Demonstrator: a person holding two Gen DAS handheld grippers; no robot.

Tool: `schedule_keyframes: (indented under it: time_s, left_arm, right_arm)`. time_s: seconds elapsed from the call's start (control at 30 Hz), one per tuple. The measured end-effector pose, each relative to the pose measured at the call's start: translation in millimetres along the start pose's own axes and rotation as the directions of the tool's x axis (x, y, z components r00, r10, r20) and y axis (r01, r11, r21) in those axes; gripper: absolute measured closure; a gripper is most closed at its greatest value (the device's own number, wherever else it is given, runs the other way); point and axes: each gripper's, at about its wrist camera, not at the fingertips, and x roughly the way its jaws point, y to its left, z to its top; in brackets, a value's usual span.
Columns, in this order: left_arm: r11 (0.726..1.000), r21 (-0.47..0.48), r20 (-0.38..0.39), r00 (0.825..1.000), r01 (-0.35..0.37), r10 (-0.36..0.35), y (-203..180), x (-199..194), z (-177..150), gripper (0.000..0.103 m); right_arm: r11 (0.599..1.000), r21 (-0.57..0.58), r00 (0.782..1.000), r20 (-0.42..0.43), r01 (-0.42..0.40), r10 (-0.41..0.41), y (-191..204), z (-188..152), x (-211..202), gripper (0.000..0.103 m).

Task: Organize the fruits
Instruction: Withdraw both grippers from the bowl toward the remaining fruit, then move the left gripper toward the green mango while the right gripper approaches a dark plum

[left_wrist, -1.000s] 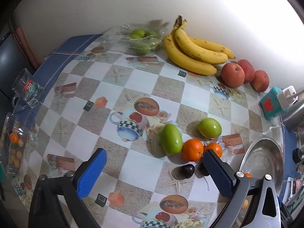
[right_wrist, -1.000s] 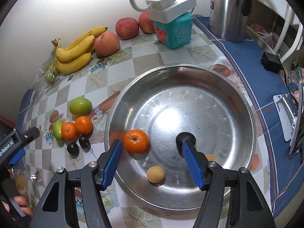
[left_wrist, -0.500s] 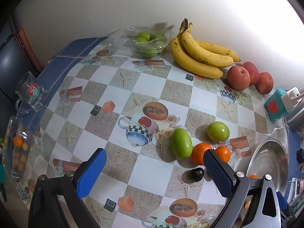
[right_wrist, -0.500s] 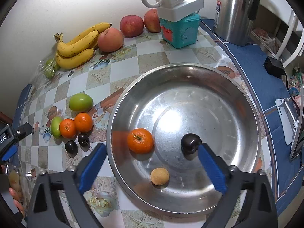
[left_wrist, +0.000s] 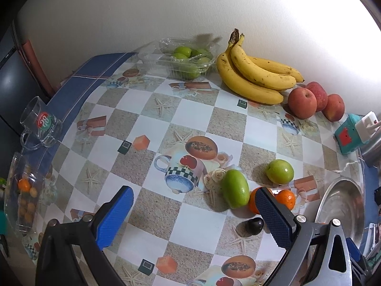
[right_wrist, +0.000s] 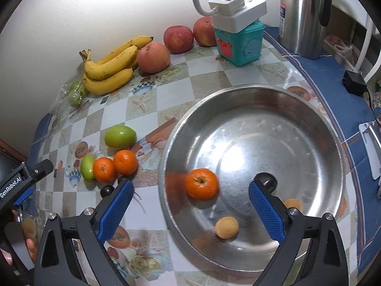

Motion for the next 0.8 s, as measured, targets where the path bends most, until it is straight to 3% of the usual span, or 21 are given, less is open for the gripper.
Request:
schedule_keyframes:
  time_s: [0.4,0.6,0.8]
  left_arm:
    - [0.998,0.036,-0.012,0.998,-0.060,0.061,11.0,5.0,4.8,0.000]
    - [0.998,0.028,-0.019,0.998,-0.057,0.058,15.1,7.7,6.4,0.000]
    - [0.999,0.032,-0.025,0.999,-0.042,0.043,14.1,10.7,7.0,0.000]
  right_arm:
    - [0.994,-0.102,0.999,-0.023,-0.030,0.028,42.5,2.5,4.7,0.005]
    - [0.993,-0.114,0.999,-0.022,-0.029,0.027,59.0,4.9,7.7,0.005]
    - [0.988,-0.146,0.998,0.024,0.052,-0.049,69.6,4.0,5.9,0.005]
